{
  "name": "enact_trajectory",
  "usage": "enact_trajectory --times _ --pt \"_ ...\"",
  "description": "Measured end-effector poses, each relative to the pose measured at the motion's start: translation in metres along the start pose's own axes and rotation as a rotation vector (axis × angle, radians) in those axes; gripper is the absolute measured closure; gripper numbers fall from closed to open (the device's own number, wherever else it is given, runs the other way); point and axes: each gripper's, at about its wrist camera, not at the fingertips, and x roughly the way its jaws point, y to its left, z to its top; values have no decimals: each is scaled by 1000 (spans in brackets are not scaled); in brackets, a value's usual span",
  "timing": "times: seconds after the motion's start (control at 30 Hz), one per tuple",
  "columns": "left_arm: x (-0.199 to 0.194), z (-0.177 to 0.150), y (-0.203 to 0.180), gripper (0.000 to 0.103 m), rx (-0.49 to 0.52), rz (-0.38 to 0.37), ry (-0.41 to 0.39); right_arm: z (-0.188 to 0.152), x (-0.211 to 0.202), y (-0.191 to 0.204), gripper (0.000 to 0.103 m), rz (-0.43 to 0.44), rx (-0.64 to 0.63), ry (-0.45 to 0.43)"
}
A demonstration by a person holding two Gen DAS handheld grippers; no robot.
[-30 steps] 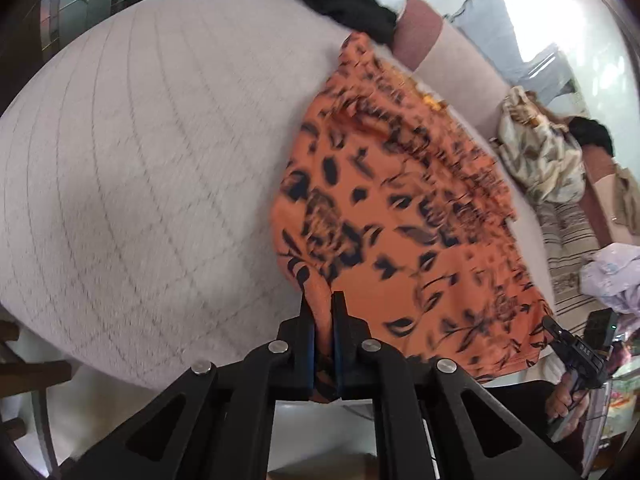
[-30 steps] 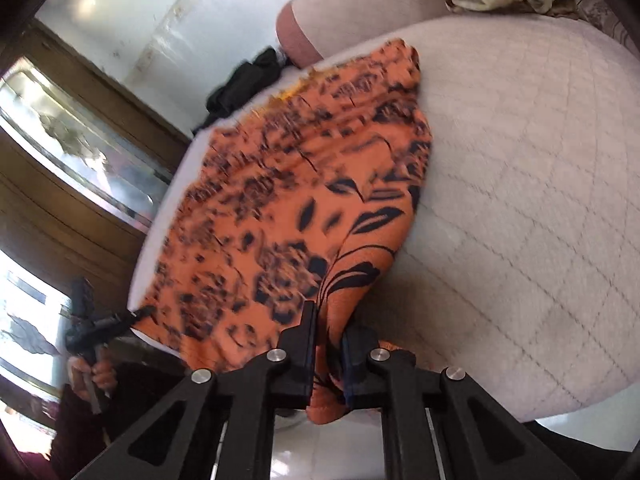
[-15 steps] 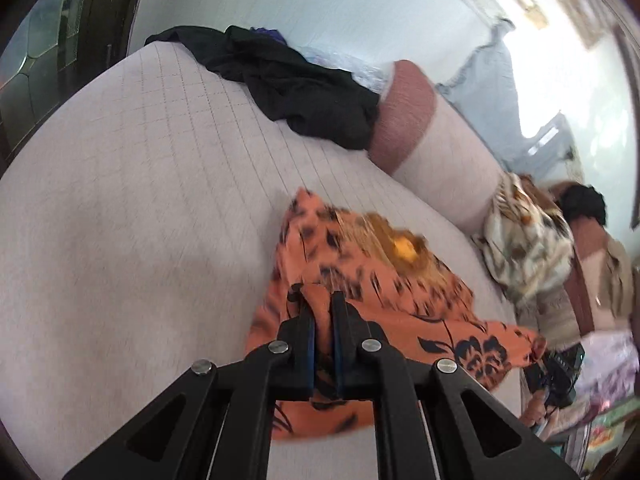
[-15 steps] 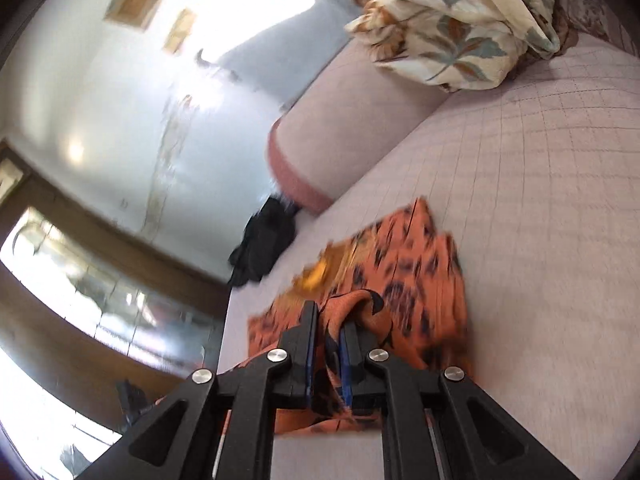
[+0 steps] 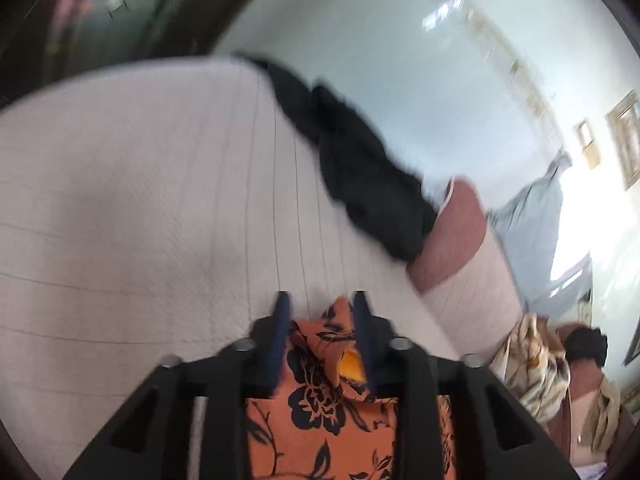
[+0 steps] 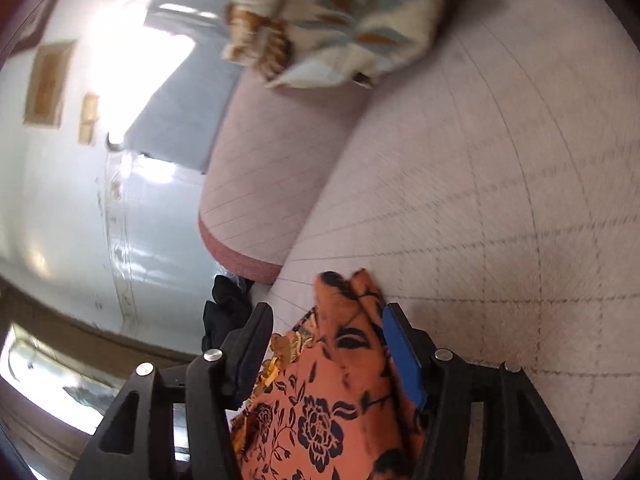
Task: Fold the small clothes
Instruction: 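Lift the hem with both grippers and fold it toward the collar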
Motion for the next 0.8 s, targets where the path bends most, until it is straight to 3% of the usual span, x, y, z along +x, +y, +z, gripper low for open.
enact_trajectory --times 0.07,0.17,0.27,0.33,0.37,0.5,0.57,0.7,0.8 --pt "-43 -7 -1 32 -2 50 -109 -10 -14 24 42 -7 -103 -25" --pt "-83 -33 1 28 17 140 -161 -39 -15 57 42 -26 -247 36" --pt "-77 -62 3 28 72 256 -84 -86 -4 91 42 -32 -410 145" --pt "-47 -75 2 28 149 326 57 -122 12 112 42 -30 -496 221" --pt "-40 -78 4 28 166 343 84 -143 23 122 42 -24 -532 268" --pt "-27 -84 6 28 202 448 87 -216 67 154 48 -27 -637 424" --pt "-22 -80 8 28 200 466 89 -244 101 173 64 -37 -689 500" --pt "-9 -71 13 28 204 512 72 -279 181 195 64 -99 -710 654" --pt "0 -67 11 28 204 504 116 -278 228 207 65 -174 -731 602"
